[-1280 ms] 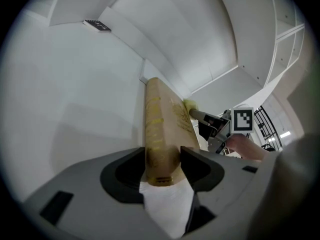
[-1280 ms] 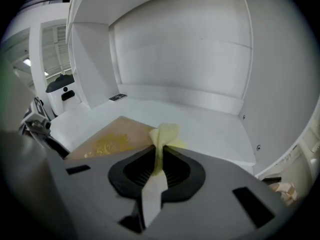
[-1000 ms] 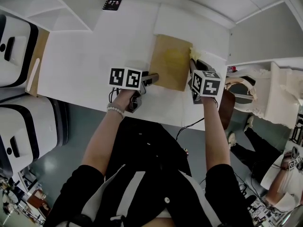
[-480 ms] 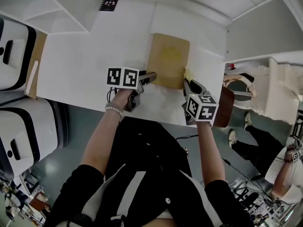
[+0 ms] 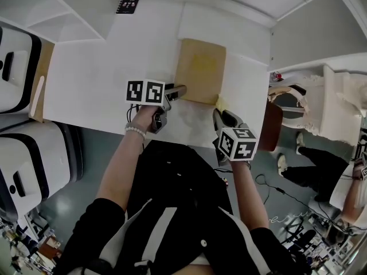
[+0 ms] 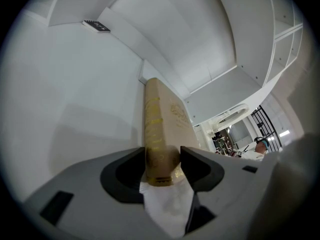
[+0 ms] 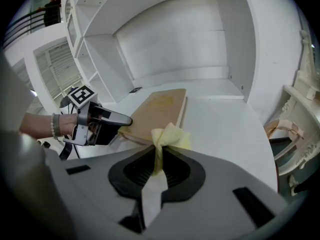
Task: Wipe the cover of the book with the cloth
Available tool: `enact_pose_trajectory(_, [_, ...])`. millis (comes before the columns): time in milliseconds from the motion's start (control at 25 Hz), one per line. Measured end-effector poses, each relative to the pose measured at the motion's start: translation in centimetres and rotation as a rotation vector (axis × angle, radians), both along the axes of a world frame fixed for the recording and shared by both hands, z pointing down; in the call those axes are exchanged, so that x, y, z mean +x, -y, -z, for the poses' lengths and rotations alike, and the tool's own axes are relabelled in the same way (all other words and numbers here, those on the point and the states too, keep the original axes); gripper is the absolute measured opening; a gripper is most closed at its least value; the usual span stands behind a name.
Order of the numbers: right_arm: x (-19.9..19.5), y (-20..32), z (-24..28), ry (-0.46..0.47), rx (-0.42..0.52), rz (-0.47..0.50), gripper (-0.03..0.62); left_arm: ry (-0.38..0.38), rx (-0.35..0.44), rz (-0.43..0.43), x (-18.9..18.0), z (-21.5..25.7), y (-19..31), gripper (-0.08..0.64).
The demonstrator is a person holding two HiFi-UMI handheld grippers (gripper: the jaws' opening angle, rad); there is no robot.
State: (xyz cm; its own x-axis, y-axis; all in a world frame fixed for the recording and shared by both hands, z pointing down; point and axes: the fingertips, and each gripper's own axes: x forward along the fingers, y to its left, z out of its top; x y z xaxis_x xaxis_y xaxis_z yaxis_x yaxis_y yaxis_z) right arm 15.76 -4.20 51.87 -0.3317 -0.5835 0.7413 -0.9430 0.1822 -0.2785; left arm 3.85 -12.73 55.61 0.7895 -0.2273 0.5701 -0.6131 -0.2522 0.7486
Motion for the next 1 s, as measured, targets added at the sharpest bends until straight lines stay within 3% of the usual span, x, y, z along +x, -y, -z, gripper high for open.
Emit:
enact_pose_trajectory(160, [-1.4, -0.8, 1.1, 0.079, 0.016, 0.043, 0.037, -0.003, 0.007, -0.001, 0.1, 0.1, -0.1, 0.222])
enact_pose_trajectory(320, [-1.5, -0.8, 2.4, 0.171, 0.051, 0.01, 0.037, 0.0, 0.025, -0.015, 0.1, 0.2, 0.0, 0.222])
enact_pose_trajectory(600, [-1.3, -1.1, 3.9, 0.184, 0.102, 0.032, 0.037, 0.067, 0.1, -0.066, -0.1, 0.6, 0.2, 0.222])
enact_pose_trajectory(920, [-1.0, 0.2, 6.4, 0.202, 0.182, 0.006, 0.037, 0.121, 0.169, -0.007, -2.1, 2.0, 0.6, 0.221])
enact_pose_trajectory(1000, [-0.9, 0.7, 7.2, 0.198, 0.209, 0.003, 0.037, 0.126, 0.204, 0.009, -2.6, 3.1, 0.7, 0.182])
